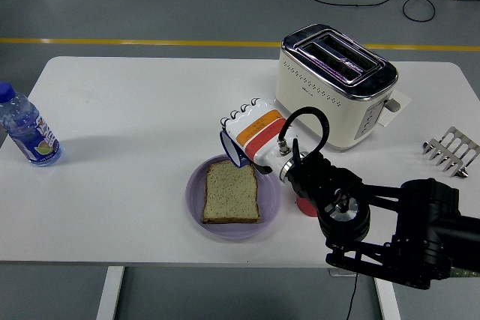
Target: Pick up the cup,pour liquid into bread,place the cup on the desk
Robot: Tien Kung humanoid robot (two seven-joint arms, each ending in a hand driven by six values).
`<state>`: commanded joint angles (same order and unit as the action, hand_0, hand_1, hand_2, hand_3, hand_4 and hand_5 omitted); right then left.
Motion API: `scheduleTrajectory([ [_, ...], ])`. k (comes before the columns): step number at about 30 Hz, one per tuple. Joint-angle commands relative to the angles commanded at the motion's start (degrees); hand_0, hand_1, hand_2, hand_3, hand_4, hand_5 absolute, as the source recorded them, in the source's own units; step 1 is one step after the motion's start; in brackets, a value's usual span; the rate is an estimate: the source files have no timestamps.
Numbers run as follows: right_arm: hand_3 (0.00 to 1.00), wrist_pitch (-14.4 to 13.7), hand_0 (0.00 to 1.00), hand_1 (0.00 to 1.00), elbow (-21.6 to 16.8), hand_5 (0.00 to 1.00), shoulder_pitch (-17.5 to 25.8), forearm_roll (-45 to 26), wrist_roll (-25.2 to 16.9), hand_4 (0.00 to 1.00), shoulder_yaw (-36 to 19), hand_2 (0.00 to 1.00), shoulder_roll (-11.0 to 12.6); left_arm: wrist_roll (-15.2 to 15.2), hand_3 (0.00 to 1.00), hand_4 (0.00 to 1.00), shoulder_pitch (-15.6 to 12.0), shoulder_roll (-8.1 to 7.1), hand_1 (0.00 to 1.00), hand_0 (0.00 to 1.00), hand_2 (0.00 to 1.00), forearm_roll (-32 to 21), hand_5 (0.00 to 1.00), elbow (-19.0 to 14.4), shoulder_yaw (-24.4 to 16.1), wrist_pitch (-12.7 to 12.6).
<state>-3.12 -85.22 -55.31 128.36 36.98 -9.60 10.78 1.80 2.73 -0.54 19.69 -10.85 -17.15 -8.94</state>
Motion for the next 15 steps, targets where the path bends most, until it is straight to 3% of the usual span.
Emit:
scheduleTrajectory([
  [7,0.558,-0.82,0.432,0.434,1.43,0.002,-1.94,1.64,0.00,0.595,3.51,0.572,-1.06,0.01,0.527,0.299,-0.01,-0.05,0.592,0.647,0.588,-0.30,0.759,0.03,0.25,0.01],
  [15,0.560,0.70,0.437,0.435,2.85,0.002,-1.93,1.64,0.00,0.574,4.05,0.583,-1.99,-0.05,0.526,0.300,-0.14,0.06,0.590,0.648,0.589,-0.64,0.761,0.12,0.95,0.01],
])
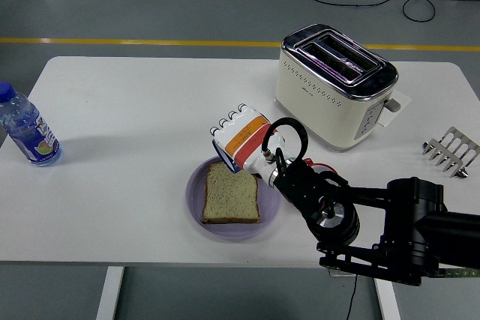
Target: Pick up the cup,pour liquid into bread,place the cup on the desk
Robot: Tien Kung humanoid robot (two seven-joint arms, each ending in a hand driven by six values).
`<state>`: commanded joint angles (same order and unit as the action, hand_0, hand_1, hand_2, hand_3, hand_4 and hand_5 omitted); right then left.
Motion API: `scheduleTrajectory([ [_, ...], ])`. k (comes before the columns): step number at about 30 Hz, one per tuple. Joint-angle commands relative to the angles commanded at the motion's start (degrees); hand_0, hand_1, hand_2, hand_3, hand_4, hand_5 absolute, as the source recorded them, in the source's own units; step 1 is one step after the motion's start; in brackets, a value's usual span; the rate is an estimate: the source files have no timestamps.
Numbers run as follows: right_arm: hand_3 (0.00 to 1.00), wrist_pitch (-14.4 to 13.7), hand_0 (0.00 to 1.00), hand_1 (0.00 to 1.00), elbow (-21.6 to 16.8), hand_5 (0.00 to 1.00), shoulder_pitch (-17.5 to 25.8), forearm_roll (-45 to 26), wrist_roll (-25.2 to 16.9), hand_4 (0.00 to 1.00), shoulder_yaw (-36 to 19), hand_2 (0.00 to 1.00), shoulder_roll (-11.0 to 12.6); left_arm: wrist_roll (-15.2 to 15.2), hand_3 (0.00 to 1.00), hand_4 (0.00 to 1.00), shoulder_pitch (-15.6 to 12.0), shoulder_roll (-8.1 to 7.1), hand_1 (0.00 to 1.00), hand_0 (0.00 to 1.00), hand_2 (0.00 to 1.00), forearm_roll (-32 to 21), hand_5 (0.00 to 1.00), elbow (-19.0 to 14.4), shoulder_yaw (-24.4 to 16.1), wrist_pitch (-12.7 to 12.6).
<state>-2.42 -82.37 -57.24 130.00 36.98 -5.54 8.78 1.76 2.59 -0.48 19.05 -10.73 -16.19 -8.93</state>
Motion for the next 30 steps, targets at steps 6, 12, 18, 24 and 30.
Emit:
scheduleTrajectory([
  [6,0.560,-2.87,0.439,0.432,1.00,0.002,1.45,-0.44,0.00,0.579,-1.81,0.576,0.54,-0.02,0.526,0.300,-0.33,0.03,0.591,0.648,0.589,-0.12,0.761,0.05,0.39,-0.01],
  [12,0.557,-11.69,0.412,0.429,1.16,0.002,4.31,-2.17,0.00,0.589,-7.57,0.577,2.19,-0.03,0.526,0.298,-0.63,0.12,0.592,0.648,0.590,-0.20,0.760,0.09,0.73,0.00],
  [18,0.553,-20.74,0.413,0.438,-3.66,0.002,8.43,-11.70,0.00,0.612,-16.16,0.583,7.26,0.00,0.526,0.298,-0.76,0.00,0.592,0.648,0.589,0.06,0.763,0.06,0.64,0.00],
  [24,0.553,-32.81,0.420,0.442,-10.21,0.002,16.71,-25.22,-3.34,0.616,-26.99,0.585,11.51,0.02,0.526,0.296,-1.13,0.03,0.592,0.648,0.589,0.29,0.761,0.10,0.64,0.01],
  [30,0.552,-34.56,0.432,0.443,-15.51,0.002,25.20,-39.31,-13.57,0.621,-36.48,0.585,12.58,-0.01,0.525,0.294,-1.22,0.10,0.592,0.646,0.590,0.72,0.760,0.13,0.51,0.08],
])
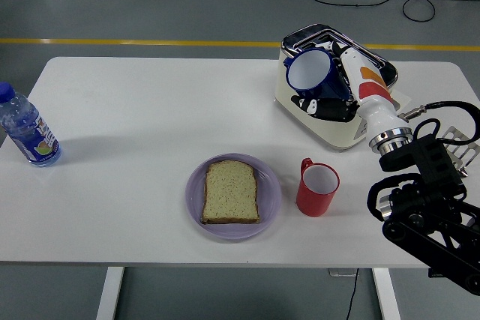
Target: Pick up the cup,pour liquid into bread,place the cup on the desk
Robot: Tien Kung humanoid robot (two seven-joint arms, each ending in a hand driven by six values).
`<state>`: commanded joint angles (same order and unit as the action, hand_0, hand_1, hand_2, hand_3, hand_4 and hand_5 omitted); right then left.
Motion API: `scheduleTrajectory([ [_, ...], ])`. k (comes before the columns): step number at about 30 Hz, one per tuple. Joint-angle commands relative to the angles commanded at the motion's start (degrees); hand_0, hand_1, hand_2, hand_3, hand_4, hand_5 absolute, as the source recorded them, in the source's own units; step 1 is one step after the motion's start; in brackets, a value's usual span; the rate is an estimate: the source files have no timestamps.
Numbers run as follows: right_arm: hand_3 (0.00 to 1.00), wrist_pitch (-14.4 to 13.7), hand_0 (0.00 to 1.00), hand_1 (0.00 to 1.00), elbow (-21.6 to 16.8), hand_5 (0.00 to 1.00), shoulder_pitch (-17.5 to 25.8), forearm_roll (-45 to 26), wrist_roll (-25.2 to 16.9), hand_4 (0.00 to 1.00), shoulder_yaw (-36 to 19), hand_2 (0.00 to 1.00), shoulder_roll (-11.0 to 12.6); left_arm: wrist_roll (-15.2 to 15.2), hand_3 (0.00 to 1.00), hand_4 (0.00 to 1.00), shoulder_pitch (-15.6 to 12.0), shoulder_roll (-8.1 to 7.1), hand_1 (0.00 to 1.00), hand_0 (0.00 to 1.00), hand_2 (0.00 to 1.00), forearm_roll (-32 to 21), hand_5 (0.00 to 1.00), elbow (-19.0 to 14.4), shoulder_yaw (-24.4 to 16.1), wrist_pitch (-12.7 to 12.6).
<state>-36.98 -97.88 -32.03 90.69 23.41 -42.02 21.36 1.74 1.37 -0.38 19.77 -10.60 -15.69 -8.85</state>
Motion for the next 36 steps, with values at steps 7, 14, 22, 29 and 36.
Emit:
scheduleTrajectory([
  [7,0.550,0.00,0.447,0.445,0.04,0.002,8.83,-14.33,-14.25,0.629,-9.76,0.590,-0.93,0.04,0.525,0.290,0.44,-0.02,0.592,0.646,0.589,0.37,0.757,-0.07,-0.67,0.00],
  [14,0.547,0.00,0.509,0.453,4.62,0.002,17.15,-30.58,-30.57,0.609,-18.07,0.589,-3.71,0.06,0.524,0.291,0.95,0.01,0.593,0.646,0.590,0.67,0.760,-0.10,-1.17,-0.02],
  [22,0.547,0.00,0.547,0.461,13.30,0.002,22.28,-39.78,-49.67,0.595,-22.00,0.591,-6.01,0.04,0.524,0.288,1.11,-0.01,0.593,0.645,0.589,0.82,0.755,-0.10,-1.05,0.03],
  [29,0.545,0.00,0.559,0.474,22.81,0.002,23.98,-34.14,-57.04,0.582,-23.77,0.592,-8.27,0.03,0.525,0.291,1.24,-0.02,0.593,0.645,0.589,0.92,0.758,-0.13,-0.98,0.06],
  [36,0.546,0.00,0.547,0.472,29.63,0.002,24.13,-33.25,-58.96,0.593,-22.43,0.590,-9.17,0.05,0.525,0.291,1.27,0.01,0.593,0.645,0.589,0.93,0.758,-0.17,-1.16,0.04],
])
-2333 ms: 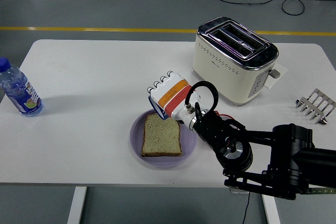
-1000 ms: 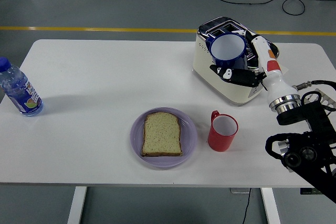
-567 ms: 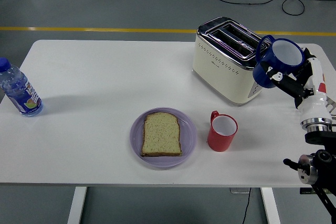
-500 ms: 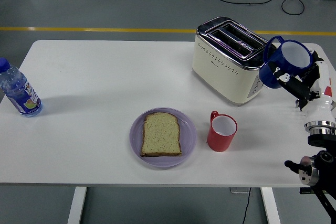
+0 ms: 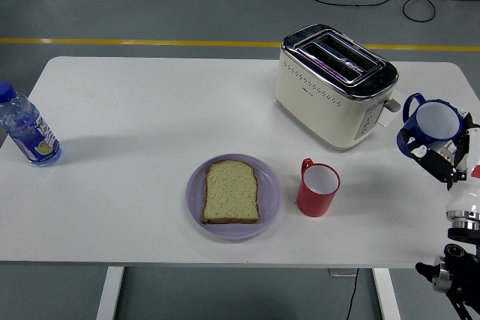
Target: Pick up the cup,pour liquid into bread,place the cup on the desk
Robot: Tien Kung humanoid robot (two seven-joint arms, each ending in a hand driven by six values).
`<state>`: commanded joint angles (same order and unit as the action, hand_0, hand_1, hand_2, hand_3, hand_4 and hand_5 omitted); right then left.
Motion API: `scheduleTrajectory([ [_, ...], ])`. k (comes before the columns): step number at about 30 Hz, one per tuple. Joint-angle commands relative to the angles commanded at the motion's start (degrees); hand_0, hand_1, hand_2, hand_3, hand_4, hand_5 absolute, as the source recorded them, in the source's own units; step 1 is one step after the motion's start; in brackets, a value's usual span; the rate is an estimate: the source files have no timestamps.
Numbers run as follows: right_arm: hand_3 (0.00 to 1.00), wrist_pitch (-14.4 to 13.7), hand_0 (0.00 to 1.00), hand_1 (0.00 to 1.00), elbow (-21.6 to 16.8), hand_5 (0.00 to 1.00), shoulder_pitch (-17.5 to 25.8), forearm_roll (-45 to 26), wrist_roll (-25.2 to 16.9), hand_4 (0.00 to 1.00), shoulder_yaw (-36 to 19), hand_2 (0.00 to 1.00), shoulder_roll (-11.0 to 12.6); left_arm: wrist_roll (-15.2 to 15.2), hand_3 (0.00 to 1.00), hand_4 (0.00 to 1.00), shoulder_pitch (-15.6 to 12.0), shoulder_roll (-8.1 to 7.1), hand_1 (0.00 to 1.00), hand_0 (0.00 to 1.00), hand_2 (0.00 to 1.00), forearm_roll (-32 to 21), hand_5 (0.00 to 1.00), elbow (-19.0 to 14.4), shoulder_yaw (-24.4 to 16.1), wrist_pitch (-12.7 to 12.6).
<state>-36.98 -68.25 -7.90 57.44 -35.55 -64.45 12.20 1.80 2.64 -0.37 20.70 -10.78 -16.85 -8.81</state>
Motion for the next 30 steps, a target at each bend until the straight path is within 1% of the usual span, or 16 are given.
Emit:
scheduleTrajectory([
  [4,0.546,0.00,0.547,0.472,2.99,0.002,-0.25,-0.95,-0.85,0.593,0.89,0.590,-0.68,-0.01,0.525,0.291,0.04,0.01,0.593,0.645,0.589,-0.03,0.758,-0.01,0.09,0.01],
  [5,0.551,0.08,0.527,0.469,3.34,0.002,-0.34,-1.15,-0.91,0.609,1.05,0.589,-0.74,-0.01,0.526,0.292,0.05,0.02,0.593,0.645,0.589,-0.05,0.759,-0.01,0.12,0.01],
  [11,0.551,2.44,0.527,0.469,7.37,0.002,-2.00,-3.23,-0.75,0.609,2.80,0.589,-1.31,-0.03,0.526,0.292,0.02,0.06,0.593,0.645,0.589,-0.19,0.759,0.02,0.26,0.02],
  [12,0.552,2.66,0.506,0.464,7.81,0.002,-2.25,-3.60,-0.80,0.631,3.05,0.586,-1.36,-0.04,0.525,0.293,0.02,0.06,0.593,0.645,0.589,-0.20,0.759,0.02,0.28,0.03],
  [15,0.552,3.24,0.506,0.464,9.72,0.002,-3.17,-4.82,-0.71,0.631,4.81,0.586,-1.48,-0.06,0.525,0.293,-0.02,0.10,0.593,0.645,0.589,-0.24,0.759,0.04,0.34,0.04],
  [16,0.552,3.29,0.506,0.464,9.98,0.002,-3.28,-4.98,-0.66,0.631,5.10,0.586,-1.50,-0.07,0.525,0.293,-0.02,0.10,0.593,0.645,0.589,-0.25,0.759,0.04,0.34,0.04],
  [17,0.557,3.74,0.467,0.457,10.42,0.002,-3.40,-4.95,-0.11,0.653,5.65,0.588,-1.55,-0.07,0.525,0.293,-0.05,0.12,0.593,0.645,0.589,-0.28,0.759,0.04,0.33,0.03],
  [20,0.557,4.98,0.467,0.457,11.93,0.002,-3.82,-4.59,1.49,0.653,7.86,0.588,-1.83,-0.07,0.525,0.295,-0.09,0.15,0.593,0.645,0.589,-0.29,0.760,0.03,0.24,0.02],
  [23,0.557,5.48,0.467,0.457,12.79,0.002,-4.16,-4.42,2.12,0.653,9.01,0.588,-2.03,-0.08,0.525,0.295,-0.07,0.17,0.593,0.645,0.589,-0.32,0.760,0.03,0.28,0.03],
  [24,0.565,5.70,0.435,0.453,13.28,0.002,-4.31,-4.48,2.33,0.668,9.49,0.591,-2.11,-0.08,0.524,0.297,-0.06,0.19,0.593,0.646,0.589,-0.31,0.762,0.02,0.34,0.03],
  [30,0.568,5.94,0.441,0.453,15.01,0.002,-4.70,-4.79,2.67,0.663,10.55,0.593,-2.27,-0.09,0.526,0.298,0.02,0.16,0.594,0.646,0.590,-0.35,0.761,-0.01,0.34,0.04],
])
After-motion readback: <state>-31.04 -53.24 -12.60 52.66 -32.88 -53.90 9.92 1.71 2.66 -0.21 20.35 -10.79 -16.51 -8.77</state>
